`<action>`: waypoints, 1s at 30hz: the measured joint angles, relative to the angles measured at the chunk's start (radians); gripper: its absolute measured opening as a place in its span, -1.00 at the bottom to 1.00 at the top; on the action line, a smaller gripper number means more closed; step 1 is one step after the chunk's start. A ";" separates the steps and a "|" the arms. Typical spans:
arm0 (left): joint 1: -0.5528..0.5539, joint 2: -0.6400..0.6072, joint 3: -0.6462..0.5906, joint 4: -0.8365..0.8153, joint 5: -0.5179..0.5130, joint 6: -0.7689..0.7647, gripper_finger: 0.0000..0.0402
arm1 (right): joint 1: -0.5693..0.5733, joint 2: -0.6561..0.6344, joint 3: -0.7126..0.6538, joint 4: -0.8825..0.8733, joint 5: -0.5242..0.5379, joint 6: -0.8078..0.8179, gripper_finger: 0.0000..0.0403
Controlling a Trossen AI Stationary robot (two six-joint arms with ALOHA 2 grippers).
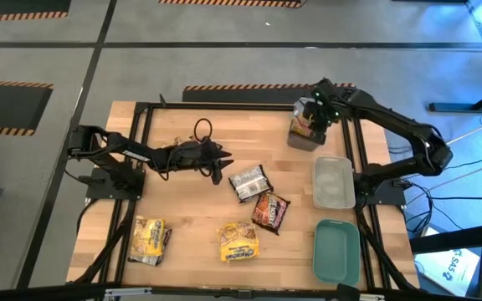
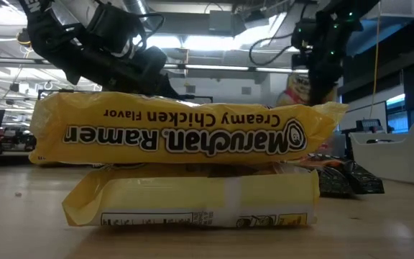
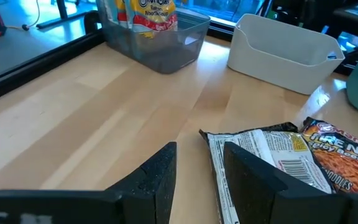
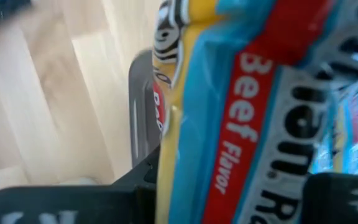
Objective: Sort Maruchan noodles
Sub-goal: Put the blue noodle pack into the black bin
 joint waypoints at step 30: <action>-0.008 0.000 0.000 -0.006 0.011 0.000 -0.36 | -0.001 0.304 -0.009 -0.056 0.063 -0.004 -0.46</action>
